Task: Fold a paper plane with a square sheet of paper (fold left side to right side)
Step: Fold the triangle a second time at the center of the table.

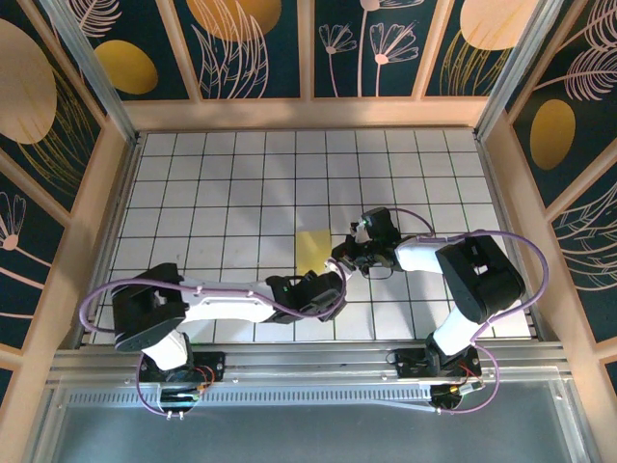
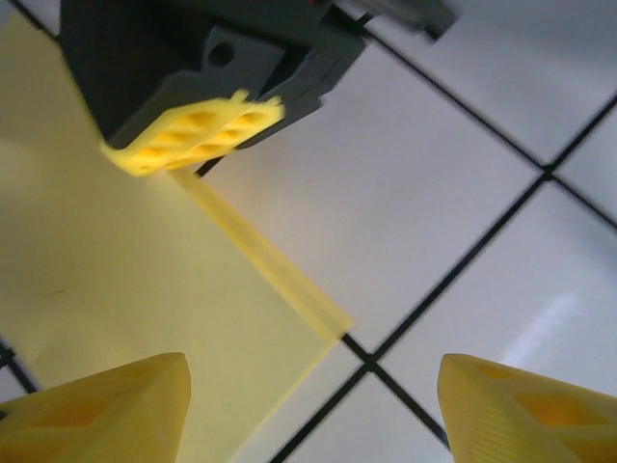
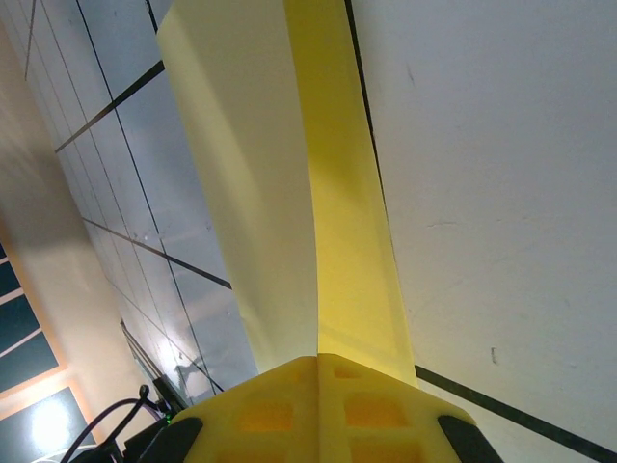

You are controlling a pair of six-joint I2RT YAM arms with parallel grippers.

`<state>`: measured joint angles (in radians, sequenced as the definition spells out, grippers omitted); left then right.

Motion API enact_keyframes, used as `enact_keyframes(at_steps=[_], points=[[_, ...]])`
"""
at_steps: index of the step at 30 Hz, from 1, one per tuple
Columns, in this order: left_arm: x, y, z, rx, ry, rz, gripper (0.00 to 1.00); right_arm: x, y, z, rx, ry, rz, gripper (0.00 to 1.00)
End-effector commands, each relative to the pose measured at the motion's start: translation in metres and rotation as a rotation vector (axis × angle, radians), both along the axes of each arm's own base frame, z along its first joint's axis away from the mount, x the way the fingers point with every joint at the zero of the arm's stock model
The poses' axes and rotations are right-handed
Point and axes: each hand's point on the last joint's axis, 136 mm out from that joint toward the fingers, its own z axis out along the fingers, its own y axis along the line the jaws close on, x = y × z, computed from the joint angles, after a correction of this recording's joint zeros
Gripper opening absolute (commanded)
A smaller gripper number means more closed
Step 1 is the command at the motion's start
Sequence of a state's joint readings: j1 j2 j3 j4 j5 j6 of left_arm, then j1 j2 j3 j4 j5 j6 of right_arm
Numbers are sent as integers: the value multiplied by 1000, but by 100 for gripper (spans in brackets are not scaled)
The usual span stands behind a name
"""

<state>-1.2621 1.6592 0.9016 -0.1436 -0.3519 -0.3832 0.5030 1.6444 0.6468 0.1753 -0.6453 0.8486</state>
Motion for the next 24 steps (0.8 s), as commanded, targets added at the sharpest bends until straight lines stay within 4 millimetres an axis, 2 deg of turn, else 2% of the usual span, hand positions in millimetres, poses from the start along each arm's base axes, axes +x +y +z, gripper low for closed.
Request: enact_keyframes(at_steps=[1,2,4,8,12,14,17,19,24], points=[[17,12,-2,109,-86,54,70,8,2,13,11,-19,-14,0],[18,10,0,108,-91,54,70,8,2,13,10,-19,-14,0],[19,12,-10,145,-92,54,70,8,2,13,9,-21,-14,0],[23,14,-7,154,-117,58,66,9,1,12,-1,-23,-15,0],[23,11,1,130,-124,54,40,11,-1,10,-19,-29,-17,0],[24,7,17,83,-137,50,25,13,-1,11,-26,-37,-18,0],[22,2,30,37,-140,31,11,17,-1,14,-34,-55,-14,0],[22,0,34,23,-137,25,0,21,0,18,-36,-73,-9,4],[26,0,32,-65,-23,25,0,35,-3,46,-31,-190,-21,18]])
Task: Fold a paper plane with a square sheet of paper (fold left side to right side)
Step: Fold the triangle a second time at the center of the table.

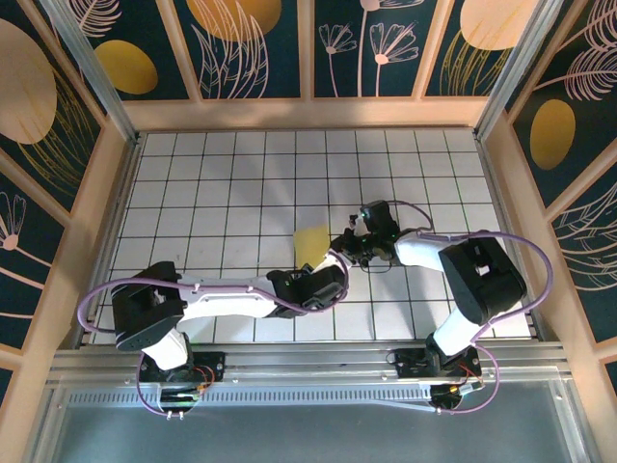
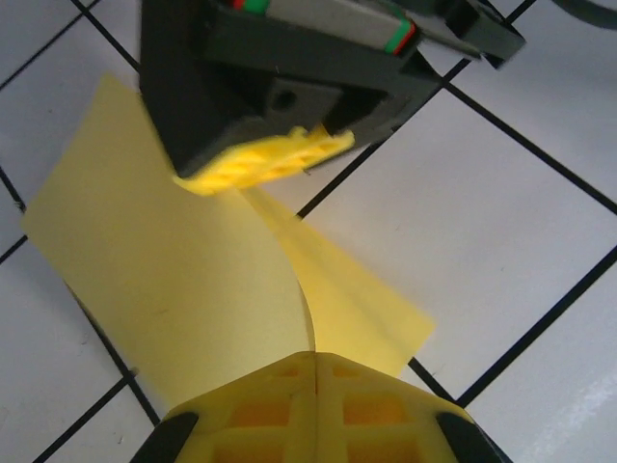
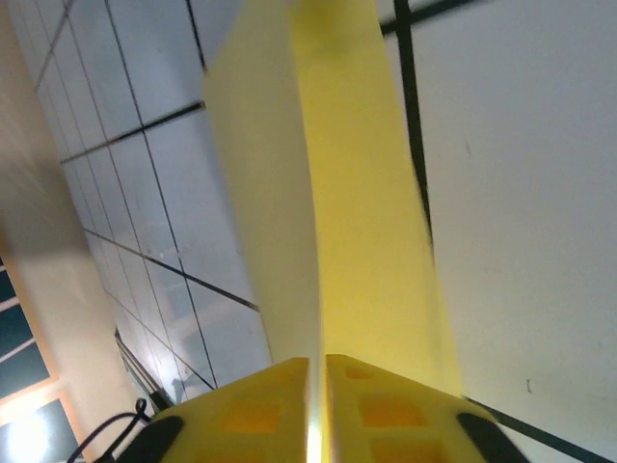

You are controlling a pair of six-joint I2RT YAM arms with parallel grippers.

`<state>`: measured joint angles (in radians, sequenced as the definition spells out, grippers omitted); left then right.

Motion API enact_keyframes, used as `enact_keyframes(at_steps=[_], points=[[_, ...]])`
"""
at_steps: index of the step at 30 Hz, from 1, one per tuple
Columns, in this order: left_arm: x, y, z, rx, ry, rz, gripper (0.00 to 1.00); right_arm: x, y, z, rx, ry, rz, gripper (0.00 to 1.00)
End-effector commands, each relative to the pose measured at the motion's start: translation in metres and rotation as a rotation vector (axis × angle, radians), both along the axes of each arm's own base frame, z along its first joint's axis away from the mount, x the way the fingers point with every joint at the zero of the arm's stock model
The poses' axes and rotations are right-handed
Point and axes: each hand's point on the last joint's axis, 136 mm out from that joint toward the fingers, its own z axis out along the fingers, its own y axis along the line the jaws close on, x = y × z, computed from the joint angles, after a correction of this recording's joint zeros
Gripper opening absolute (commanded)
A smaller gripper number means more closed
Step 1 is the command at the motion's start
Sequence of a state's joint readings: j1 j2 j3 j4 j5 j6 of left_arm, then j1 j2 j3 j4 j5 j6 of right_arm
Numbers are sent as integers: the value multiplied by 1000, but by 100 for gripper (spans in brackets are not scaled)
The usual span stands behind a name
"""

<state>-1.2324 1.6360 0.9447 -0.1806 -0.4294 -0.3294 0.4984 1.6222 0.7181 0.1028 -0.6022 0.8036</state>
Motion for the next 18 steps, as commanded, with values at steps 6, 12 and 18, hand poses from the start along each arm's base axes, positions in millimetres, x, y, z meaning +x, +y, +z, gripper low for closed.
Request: enact_keyframes(at_steps=[6,12,18], points=[[4,-4,-2,-235,269,-15,0,18,-38,47,-55,-229,-91,36],[9,-4,-12,-403,446,21,0,-14,-54,33,-56,-223,-71,28],[20,5,-14,-526,544,100,0,-54,-37,14,11,-173,-6,0]])
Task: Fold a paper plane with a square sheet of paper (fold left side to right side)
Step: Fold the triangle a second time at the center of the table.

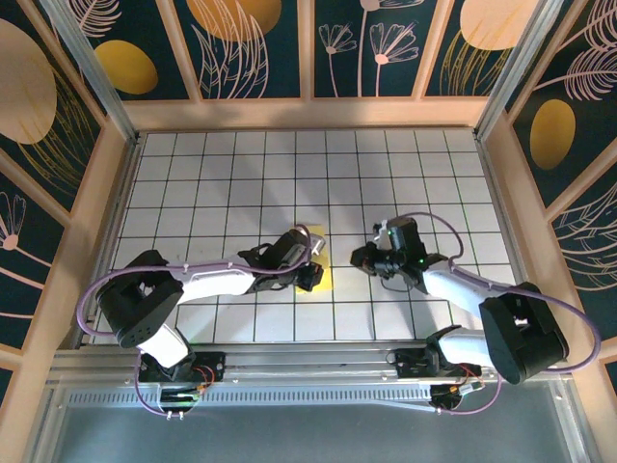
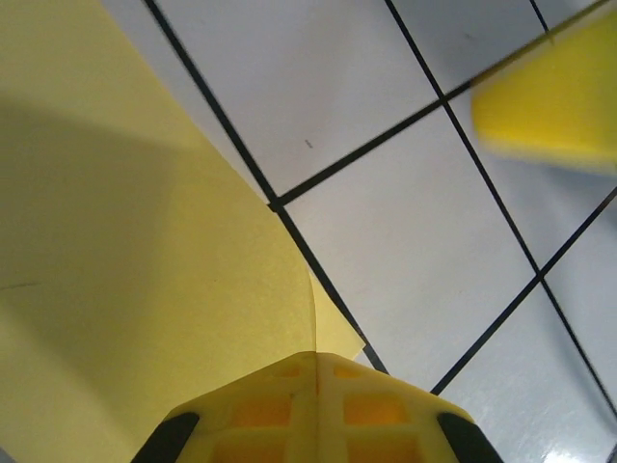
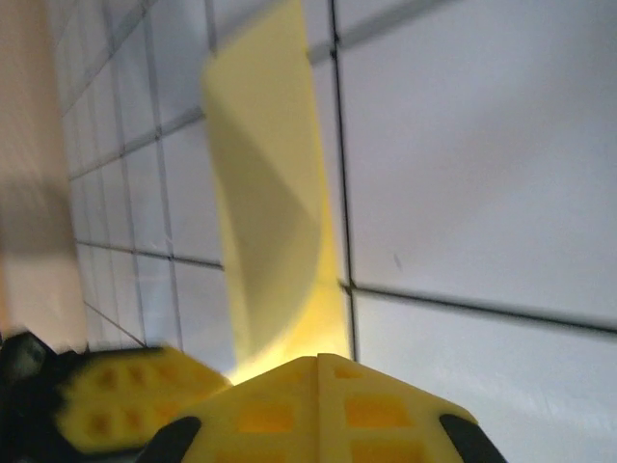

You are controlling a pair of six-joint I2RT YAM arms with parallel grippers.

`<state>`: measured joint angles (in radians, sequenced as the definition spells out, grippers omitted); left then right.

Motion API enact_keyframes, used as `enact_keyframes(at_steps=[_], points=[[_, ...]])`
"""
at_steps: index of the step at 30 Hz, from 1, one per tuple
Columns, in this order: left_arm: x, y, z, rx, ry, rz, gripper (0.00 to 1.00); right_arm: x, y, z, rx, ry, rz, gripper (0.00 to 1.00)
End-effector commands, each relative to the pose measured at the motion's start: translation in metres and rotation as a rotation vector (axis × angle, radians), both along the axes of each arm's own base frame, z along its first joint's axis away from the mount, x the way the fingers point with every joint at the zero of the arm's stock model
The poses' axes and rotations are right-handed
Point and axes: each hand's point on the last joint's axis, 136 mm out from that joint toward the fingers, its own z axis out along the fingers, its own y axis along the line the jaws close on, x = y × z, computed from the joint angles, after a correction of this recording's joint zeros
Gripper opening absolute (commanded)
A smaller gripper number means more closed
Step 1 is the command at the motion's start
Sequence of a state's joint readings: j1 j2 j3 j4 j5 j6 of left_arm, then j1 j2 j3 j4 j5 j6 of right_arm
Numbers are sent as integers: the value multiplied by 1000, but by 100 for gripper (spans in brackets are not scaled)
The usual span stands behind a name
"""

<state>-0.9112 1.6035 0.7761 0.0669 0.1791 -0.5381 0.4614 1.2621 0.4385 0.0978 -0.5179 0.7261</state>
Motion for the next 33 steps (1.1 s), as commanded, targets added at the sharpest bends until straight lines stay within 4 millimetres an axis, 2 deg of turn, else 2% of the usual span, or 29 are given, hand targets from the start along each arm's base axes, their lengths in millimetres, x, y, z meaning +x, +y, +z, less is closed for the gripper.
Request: enact_keyframes(at_steps=[1,6,11,19,24,33], points=[[-1,-9,8,-125,84,24,0,-16,17,1,52,-15,54,0],[-2,-2,0,-132,129,69,0,-30,38,-14,57,13,94,0],[-1,5,-4,-125,129,102,0,-29,57,-19,47,20,133,0],[2,11,-2,-133,126,145,0,-30,73,-26,39,35,178,0],[4,16,-5,-120,126,171,0,-36,71,-38,8,76,178,0],[14,39,-10,-42,88,209,0,-48,51,-67,-138,172,169,0]])
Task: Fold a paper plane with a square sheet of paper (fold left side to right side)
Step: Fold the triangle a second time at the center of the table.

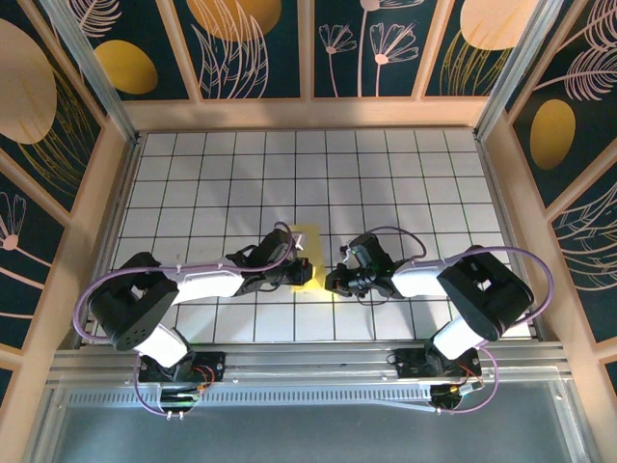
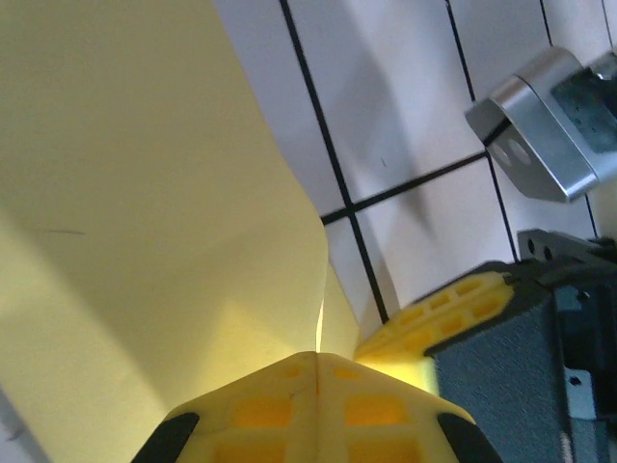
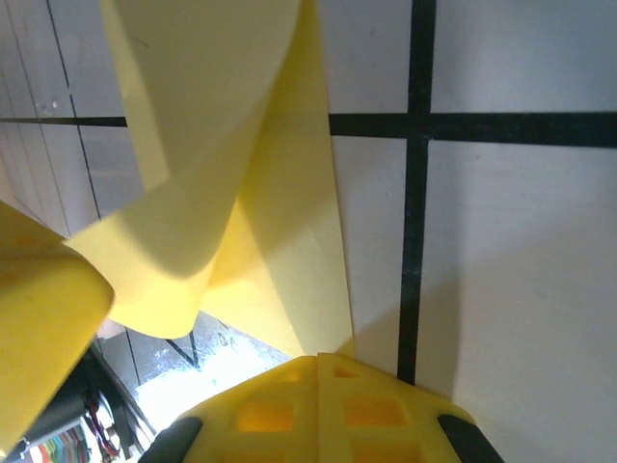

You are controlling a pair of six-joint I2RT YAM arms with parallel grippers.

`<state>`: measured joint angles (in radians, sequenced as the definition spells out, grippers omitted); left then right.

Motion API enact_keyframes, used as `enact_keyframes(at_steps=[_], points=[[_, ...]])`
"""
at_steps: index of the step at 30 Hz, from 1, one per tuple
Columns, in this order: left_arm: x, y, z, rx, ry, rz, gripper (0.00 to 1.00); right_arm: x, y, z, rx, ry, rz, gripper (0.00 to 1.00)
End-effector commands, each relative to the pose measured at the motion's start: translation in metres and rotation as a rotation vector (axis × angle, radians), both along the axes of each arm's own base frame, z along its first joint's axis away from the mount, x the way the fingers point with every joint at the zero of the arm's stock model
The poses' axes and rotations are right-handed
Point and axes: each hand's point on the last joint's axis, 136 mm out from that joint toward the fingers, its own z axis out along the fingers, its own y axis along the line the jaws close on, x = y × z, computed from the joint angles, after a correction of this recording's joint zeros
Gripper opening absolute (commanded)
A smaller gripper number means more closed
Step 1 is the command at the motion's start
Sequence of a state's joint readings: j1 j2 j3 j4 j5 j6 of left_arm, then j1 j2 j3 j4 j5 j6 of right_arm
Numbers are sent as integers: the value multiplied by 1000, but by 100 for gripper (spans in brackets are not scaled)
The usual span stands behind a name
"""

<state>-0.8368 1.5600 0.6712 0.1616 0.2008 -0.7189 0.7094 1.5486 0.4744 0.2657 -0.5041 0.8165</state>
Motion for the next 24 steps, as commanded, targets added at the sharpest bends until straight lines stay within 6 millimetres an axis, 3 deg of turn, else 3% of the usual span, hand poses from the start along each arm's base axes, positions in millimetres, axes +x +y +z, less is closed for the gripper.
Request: enact_keyframes(at_steps=[1,11,24], points=[[4,16,-4,58,-14,20,0,-6,-14,-21,-121,38,-4,0],[15,41,-16,180,-40,50,0,-7,-15,-25,-146,43,1,0],[31,46,-17,231,-79,65,0,-7,-13,-31,-175,60,9,0]])
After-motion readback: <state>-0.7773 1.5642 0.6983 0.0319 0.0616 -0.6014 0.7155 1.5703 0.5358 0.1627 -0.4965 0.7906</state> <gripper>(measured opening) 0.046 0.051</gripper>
